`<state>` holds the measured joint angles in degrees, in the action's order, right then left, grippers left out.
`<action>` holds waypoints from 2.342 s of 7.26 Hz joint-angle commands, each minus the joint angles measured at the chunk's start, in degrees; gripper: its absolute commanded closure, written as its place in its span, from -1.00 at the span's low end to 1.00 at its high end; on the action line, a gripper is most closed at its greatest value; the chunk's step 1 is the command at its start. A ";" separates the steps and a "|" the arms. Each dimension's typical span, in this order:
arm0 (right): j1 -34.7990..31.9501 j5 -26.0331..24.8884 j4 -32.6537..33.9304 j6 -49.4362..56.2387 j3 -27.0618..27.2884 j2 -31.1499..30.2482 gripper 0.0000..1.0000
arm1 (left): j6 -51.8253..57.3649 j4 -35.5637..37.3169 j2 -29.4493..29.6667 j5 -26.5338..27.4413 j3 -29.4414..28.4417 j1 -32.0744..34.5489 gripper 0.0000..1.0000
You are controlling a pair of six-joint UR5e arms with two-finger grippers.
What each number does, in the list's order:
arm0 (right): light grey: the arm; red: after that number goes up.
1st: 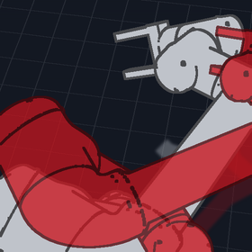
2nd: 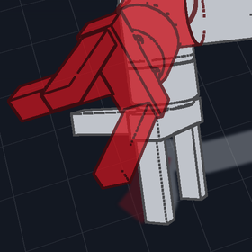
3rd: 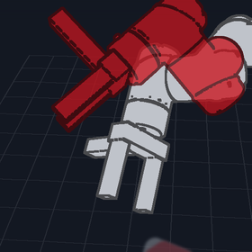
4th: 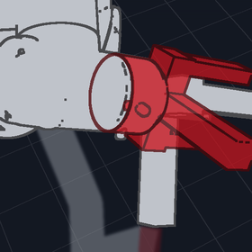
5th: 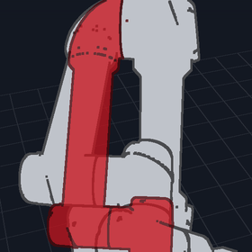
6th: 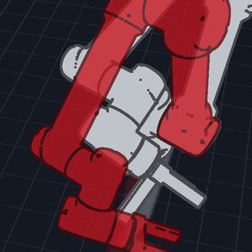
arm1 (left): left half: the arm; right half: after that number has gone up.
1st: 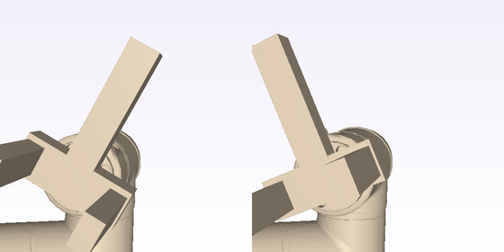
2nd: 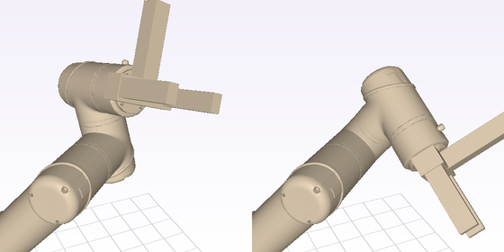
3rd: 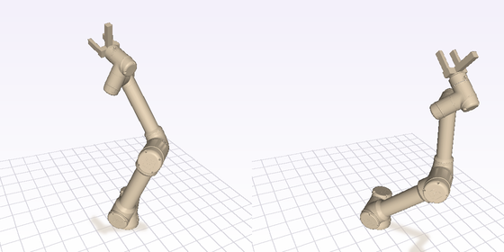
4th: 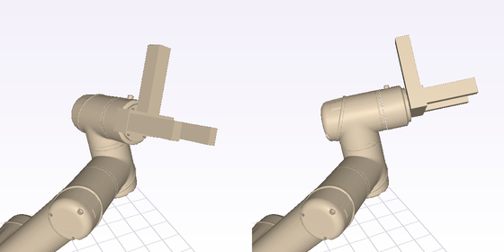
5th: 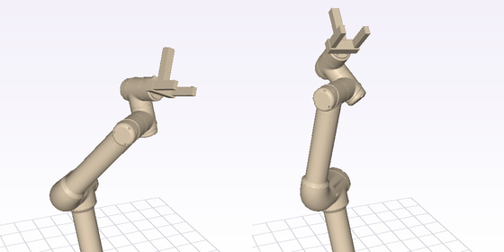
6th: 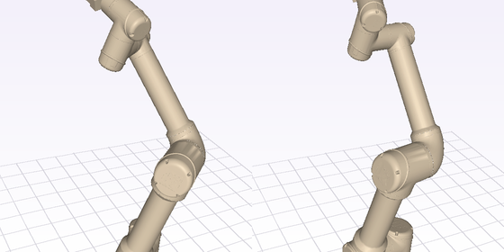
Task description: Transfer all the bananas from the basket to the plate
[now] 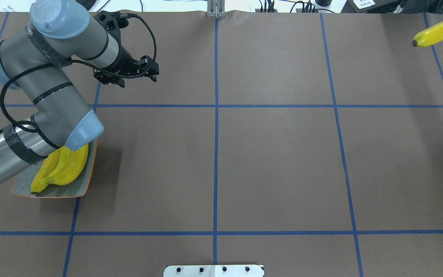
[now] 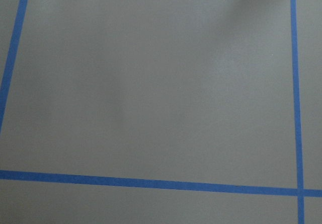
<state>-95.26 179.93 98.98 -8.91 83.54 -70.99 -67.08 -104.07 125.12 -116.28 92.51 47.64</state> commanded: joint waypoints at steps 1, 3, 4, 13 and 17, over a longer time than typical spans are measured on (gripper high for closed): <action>2.88 0.95 -0.02 -0.05 -1.28 2.78 1.00 | -4.96 -3.39 0.21 -0.09 0.39 -0.62 -1.00; 5.08 1.04 -0.02 -0.05 -2.67 6.11 1.00 | -13.65 -7.53 0.74 -0.09 0.48 -1.50 -1.00; 7.00 0.95 -0.02 -0.05 -3.03 7.34 1.00 | -16.91 -9.72 0.83 0.00 0.48 -1.50 -1.00; 16.59 4.82 -0.02 -3.55 -2.86 10.61 1.00 | -31.71 -27.66 8.55 0.09 1.18 -7.21 -1.00; 20.72 4.82 -0.02 -5.06 -2.51 12.19 1.00 | -31.89 -27.85 11.98 0.09 1.27 -8.88 -1.00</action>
<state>-75.67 184.74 98.93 -13.68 80.97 -59.28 -98.93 -131.86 136.24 -116.19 93.75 39.24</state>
